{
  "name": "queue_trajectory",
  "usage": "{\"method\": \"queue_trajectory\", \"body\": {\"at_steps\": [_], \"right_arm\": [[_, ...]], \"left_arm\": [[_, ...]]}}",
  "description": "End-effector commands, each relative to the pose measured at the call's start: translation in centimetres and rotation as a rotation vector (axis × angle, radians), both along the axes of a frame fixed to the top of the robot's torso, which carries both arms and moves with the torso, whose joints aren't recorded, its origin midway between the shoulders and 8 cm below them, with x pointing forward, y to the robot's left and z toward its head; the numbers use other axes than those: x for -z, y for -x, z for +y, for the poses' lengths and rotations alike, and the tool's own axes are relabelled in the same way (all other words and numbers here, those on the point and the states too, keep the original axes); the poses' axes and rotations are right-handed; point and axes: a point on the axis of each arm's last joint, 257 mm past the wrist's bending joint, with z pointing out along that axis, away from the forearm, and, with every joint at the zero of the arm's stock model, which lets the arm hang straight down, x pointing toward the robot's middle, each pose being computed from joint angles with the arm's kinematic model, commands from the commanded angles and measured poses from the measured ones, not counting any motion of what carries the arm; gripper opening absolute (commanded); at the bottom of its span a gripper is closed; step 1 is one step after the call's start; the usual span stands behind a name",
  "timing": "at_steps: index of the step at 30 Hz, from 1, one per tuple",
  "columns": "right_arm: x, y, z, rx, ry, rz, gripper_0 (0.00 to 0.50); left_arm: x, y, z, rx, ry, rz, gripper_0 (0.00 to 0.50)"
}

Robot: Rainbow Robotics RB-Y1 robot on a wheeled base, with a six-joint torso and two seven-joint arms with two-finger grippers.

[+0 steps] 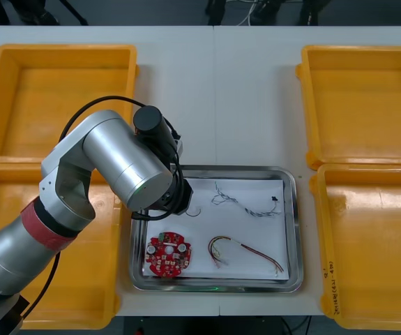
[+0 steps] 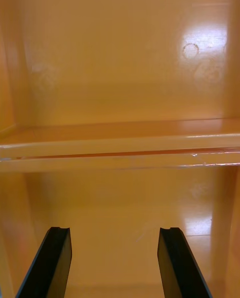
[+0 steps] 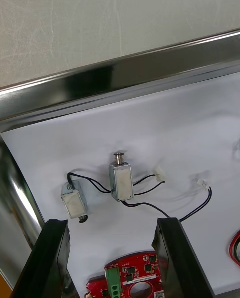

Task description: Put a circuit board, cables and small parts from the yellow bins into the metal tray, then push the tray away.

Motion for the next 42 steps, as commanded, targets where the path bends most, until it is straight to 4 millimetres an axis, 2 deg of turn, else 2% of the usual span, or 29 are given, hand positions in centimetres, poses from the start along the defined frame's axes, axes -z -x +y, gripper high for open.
{"method": "queue_trajectory", "body": {"at_steps": [1, 6, 15, 17, 18, 22, 26, 28, 32, 42], "right_arm": [[-1.0, 0.4, -0.7, 0.028, -0.011, -0.016, 0.500], [-1.1, 0.4, 0.0, 0.006, -0.019, -0.018, 0.500], [-1.3, 0.6, 1.9, -0.057, -0.019, -0.018, 0.500], [-1.2, 0.7, 2.8, -0.086, -0.010, -0.018, 0.500], [-1.2, 0.7, 2.8, -0.086, -0.010, -0.018, 0.500], [-1.0, 1.0, 6.0, -0.183, 0.031, -0.017, 0.500], [-0.4, 1.3, 8.1, -0.250, 0.050, 0.001, 0.500], [-0.1, 1.3, 8.6, -0.264, 0.054, 0.012, 0.500], [0.0, 1.5, 8.8, -0.270, 0.051, 0.016, 0.500], [-0.1, 1.1, 7.9, -0.227, 0.043, 0.014, 0.500]], "left_arm": [[-0.3, -0.4, 0.8, -0.093, 0.032, -0.010, 0.500], [-1.6, -1.2, 1.1, -0.103, 0.048, -0.022, 0.500], [-5.5, -2.6, 2.1, -0.123, 0.086, -0.015, 0.500], [-6.6, -2.9, 2.6, -0.130, 0.088, -0.013, 0.500], [-6.6, -2.9, 2.6, -0.130, 0.088, -0.013, 0.500], [-8.5, -3.8, 3.7, -0.141, 0.105, -0.029, 0.500], [-10.2, -4.7, 5.2, -0.161, 0.106, -0.052, 0.500], [-10.8, -4.9, 6.0, -0.169, 0.100, -0.056, 0.500], [-12.0, -5.1, 8.2, -0.188, 0.076, -0.053, 0.500], [-14.2, -5.2, 12.8, -0.208, 0.066, -0.053, 0.500]]}}
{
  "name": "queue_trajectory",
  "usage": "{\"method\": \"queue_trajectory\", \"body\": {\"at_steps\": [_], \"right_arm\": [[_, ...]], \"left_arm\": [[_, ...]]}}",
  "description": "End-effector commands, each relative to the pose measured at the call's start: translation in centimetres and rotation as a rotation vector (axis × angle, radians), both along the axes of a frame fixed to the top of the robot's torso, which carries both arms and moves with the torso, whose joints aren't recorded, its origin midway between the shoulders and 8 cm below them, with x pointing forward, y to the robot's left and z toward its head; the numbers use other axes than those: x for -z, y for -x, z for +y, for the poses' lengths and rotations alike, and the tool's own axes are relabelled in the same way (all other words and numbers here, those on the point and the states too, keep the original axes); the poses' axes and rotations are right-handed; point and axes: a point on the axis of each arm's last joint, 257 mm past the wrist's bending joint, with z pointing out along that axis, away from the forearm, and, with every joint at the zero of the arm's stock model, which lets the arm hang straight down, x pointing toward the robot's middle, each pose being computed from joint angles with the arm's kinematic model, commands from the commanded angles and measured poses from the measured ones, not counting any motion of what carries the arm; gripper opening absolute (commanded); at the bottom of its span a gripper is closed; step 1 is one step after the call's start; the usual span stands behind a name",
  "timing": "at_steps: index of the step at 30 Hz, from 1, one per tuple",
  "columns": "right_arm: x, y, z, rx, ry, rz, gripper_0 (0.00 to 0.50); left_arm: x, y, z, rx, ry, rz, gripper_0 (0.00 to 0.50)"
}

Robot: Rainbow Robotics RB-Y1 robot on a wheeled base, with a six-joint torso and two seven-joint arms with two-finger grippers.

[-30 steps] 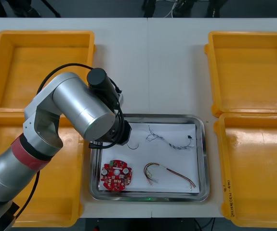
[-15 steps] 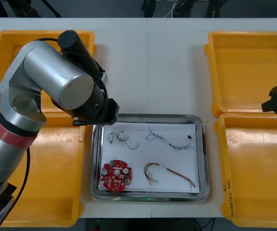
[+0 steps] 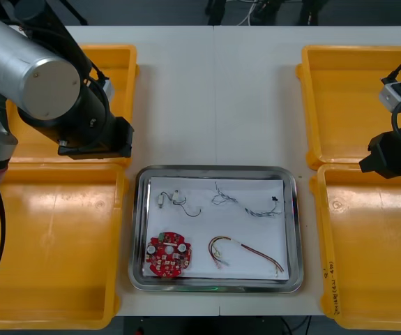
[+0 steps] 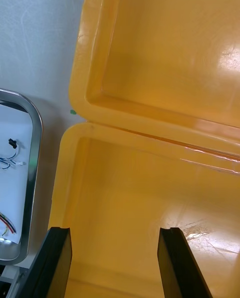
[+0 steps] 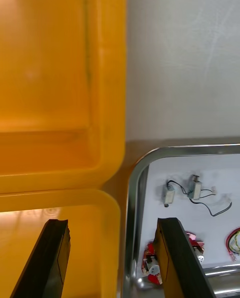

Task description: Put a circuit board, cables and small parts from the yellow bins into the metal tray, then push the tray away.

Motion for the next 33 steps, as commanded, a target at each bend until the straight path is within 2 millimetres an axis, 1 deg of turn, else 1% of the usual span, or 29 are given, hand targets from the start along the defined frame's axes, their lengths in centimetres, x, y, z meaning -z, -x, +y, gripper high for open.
{"method": "queue_trajectory", "body": {"at_steps": [1, 8, 15, 21, 29, 33], "right_arm": [[-1.8, -0.8, -0.7, 0.056, -0.002, -0.038, 0.500], [-2.0, -1.1, -1.4, 0.091, 0.004, -0.048, 0.500], [-2.0, -1.2, -1.9, 0.113, -0.015, -0.039, 0.500], [-2.1, -1.4, -2.4, 0.132, -0.027, -0.036, 0.500], [-2.1, -1.4, -2.5, 0.136, -0.030, -0.036, 0.500], [-2.1, -1.4, -2.5, 0.136, -0.030, -0.036, 0.500]], "left_arm": [[-4.2, -1.3, 3.5, 0.022, -0.060, -0.078, 0.500], [-5.7, -2.0, 7.0, 0.026, -0.084, -0.103, 0.500], [-6.2, -1.7, 10.2, -0.013, -0.078, -0.108, 0.500], [-5.7, -1.0, 13.3, -0.025, -0.090, -0.100, 0.500], [-4.7, 0.1, 15.6, -0.054, -0.084, -0.085, 0.500], [-4.1, 0.7, 16.4, -0.056, -0.089, -0.080, 0.500]]}}
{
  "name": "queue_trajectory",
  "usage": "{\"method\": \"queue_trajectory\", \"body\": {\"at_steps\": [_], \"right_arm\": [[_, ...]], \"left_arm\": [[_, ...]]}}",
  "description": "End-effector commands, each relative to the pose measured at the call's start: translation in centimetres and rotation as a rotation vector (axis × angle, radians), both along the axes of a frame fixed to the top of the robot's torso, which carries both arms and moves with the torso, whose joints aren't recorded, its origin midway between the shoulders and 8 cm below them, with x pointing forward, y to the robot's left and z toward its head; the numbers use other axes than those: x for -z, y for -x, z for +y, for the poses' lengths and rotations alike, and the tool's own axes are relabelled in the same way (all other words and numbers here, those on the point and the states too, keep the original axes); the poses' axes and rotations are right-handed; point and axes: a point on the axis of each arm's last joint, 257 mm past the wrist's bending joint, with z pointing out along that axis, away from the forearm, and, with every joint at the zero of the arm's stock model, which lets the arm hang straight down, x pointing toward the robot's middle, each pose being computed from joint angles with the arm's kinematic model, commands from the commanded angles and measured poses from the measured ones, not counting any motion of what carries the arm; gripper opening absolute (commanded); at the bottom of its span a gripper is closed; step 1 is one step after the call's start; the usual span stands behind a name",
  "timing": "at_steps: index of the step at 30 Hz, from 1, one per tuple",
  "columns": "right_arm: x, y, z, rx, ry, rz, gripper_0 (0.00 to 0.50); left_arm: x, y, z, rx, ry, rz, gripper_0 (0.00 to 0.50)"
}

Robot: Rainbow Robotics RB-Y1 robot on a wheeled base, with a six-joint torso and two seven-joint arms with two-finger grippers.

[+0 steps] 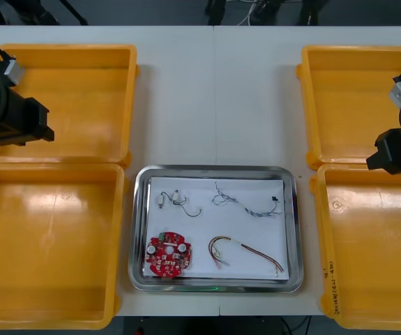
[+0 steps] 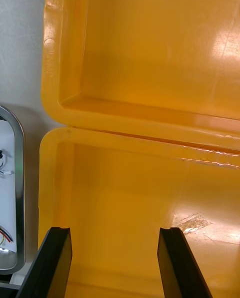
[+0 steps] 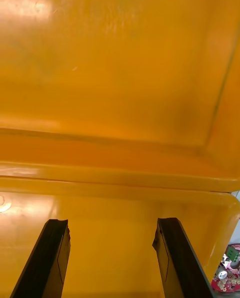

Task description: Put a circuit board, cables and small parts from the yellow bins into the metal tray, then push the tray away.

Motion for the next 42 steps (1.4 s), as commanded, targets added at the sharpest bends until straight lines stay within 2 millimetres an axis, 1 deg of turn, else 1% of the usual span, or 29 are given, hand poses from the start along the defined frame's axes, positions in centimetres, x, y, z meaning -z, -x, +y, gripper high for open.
{"method": "queue_trajectory", "body": {"at_steps": [1, 9, 14, 20, 24, 29, 33, 35, 36, 39, 40, 42], "right_arm": [[-2.4, -0.9, -0.9, 0.050, -0.006, -0.052, 0.500], [-2.4, -0.8, -0.8, 0.055, -0.012, -0.049, 0.500], [-2.4, -0.9, -1.0, 0.068, -0.012, -0.052, 0.500], [-2.4, -0.9, -1.1, 0.077, -0.013, -0.053, 0.500], [-2.4, -0.6, -0.1, 0.038, -0.034, -0.040, 0.500], [-2.7, 0.0, 3.2, -0.060, -0.081, -0.008, 0.500], [-3.0, 0.1, 5.3, -0.123, -0.077, 0.000, 0.500], [-2.9, 0.2, 7.0, -0.175, -0.059, 0.006, 0.500], [-2.9, 0.2, 7.5, -0.190, -0.054, 0.007, 0.500], [-3.1, 0.2, 11.1, -0.285, -0.038, 0.004, 0.500], [-3.2, 0.2, 11.7, -0.299, -0.035, 0.002, 0.500], [-3.1, 0.2, 14.2, -0.356, -0.025, -0.003, 0.500]], "left_arm": [[-0.5, 1.1, 3.2, 0.089, -0.093, -0.018, 0.500], [0.9, 2.9, 4.2, 0.095, -0.105, -0.007, 0.500], [1.1, 4.0, 4.5, 0.106, -0.114, -0.021, 0.500], [1.2, 4.8, 4.2, 0.119, -0.104, -0.037, 0.500], [1.5, 5.2, 4.0, 0.131, -0.107, -0.037, 0.500], [2.0, 5.8, 4.0, 0.146, -0.116, -0.030, 0.500], [2.3, 6.2, 4.0, 0.156, -0.124, -0.026, 0.500], [2.3, 6.3, 3.9, 0.162, -0.126, -0.027, 0.500], [2.3, 6.3, 3.9, 0.163, -0.125, -0.026, 0.500], [2.4, 6.4, 3.7, 0.168, -0.122, -0.026, 0.500], [2.4, 6.4, 3.7, 0.170, -0.122, -0.026, 0.500], [2.3, 6.4, 3.7, 0.171, -0.123, -0.026, 0.500]]}}
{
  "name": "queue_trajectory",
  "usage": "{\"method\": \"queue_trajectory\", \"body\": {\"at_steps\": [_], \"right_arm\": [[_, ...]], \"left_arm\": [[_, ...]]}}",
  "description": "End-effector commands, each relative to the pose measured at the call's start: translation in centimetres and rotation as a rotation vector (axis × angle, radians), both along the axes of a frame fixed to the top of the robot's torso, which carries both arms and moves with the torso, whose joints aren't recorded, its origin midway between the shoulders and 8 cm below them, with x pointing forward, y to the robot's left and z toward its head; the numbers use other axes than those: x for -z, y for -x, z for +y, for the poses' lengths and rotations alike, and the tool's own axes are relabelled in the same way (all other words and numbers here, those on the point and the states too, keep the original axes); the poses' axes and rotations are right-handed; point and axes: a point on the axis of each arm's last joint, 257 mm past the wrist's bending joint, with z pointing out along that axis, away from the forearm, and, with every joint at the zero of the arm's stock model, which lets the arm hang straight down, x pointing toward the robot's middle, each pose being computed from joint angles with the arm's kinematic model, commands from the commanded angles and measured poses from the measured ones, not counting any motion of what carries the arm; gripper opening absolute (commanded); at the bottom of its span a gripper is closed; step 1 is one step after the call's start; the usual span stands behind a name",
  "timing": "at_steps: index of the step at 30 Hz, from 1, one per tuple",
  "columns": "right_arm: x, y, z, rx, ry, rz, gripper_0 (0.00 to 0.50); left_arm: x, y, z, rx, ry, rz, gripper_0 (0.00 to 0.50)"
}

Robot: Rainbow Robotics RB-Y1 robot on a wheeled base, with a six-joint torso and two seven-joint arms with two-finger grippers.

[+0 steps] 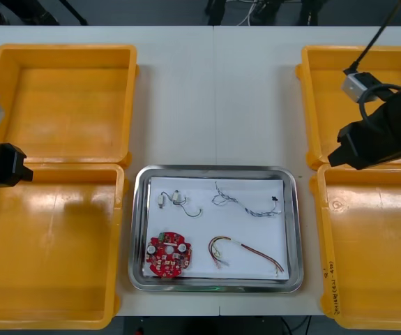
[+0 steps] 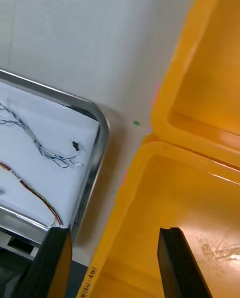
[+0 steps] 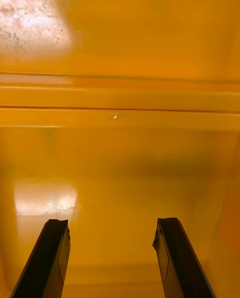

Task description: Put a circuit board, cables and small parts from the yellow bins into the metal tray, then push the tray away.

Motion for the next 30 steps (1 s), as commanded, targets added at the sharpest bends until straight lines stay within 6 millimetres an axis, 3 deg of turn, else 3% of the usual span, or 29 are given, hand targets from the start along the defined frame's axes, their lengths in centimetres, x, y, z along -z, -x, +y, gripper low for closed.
{"method": "queue_trajectory", "body": {"at_steps": [1, 6, 12, 30], "right_arm": [[-1.5, -0.2, 6.1, -0.125, 0.008, -0.045, 0.500], [-0.6, 0.5, 11.2, -0.233, 0.023, -0.054, 0.500], [0.9, 2.3, 15.4, -0.343, 0.048, -0.046, 0.500], [5.8, 9.1, 19.3, -0.671, 0.203, -0.037, 0.500]], "left_arm": [[-1.2, 0.3, 0.8, 0.080, -0.058, -0.031, 0.500], [-1.2, 0.3, 0.8, 0.080, -0.058, -0.031, 0.500], [-1.2, 0.3, 0.8, 0.080, -0.058, -0.031, 0.500], [-1.2, 0.3, 0.8, 0.080, -0.058, -0.031, 0.500]]}}
